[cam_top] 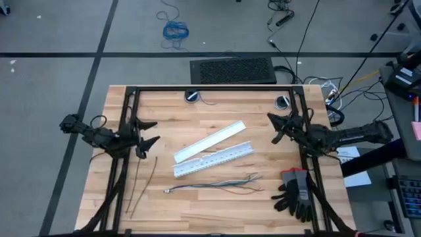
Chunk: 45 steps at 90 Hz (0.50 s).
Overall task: Ziptie cables
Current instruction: Wrap the cables together using a zip tie
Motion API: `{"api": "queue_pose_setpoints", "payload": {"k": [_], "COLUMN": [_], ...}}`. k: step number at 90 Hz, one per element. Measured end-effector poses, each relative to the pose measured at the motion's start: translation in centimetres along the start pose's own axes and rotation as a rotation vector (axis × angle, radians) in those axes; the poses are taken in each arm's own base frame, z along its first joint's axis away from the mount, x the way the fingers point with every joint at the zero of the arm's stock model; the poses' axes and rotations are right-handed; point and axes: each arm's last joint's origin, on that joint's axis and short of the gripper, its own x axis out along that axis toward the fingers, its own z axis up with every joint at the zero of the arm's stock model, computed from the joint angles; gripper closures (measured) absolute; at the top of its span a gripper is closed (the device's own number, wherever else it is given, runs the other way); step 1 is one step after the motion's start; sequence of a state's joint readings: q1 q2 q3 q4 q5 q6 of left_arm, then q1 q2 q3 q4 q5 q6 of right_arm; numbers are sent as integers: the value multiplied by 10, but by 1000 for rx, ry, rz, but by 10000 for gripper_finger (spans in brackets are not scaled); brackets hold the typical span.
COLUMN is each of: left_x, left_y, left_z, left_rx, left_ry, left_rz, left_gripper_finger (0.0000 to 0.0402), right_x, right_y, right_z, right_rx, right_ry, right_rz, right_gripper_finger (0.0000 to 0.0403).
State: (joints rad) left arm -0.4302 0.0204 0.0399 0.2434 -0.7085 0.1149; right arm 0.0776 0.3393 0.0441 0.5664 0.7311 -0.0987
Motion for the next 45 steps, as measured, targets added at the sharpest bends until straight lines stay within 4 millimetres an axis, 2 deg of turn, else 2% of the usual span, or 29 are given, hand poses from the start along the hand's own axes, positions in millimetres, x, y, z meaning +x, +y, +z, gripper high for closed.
{"api": "queue_pose_setpoints", "payload": {"k": [17, 27, 32, 39, 45], "left_x": [2, 5, 8, 13, 19], "left_y": [3, 4, 4, 5, 6], "left_z": [-1, -4, -1, 5, 2], "left_rx": [34, 72, 70, 72, 95], "left_ry": [5, 29, -15, -95, -75], "left_rz": [43, 59, 41, 3, 3], "left_gripper_finger": [87, 87, 87, 87, 87], "right_x": [2, 9, 16, 26, 37], "right_y": [-3, -4, -3, -4, -4], "right_z": [6, 9, 11, 4, 2], "right_rx": [-42, -122, -168, -233, -227], "right_ry": [-44, 19, 67, 160, 198], "right_rz": [-32, -47, -11, 9, 39], "right_gripper_finger": [403, 403, 402, 398, 394]}}
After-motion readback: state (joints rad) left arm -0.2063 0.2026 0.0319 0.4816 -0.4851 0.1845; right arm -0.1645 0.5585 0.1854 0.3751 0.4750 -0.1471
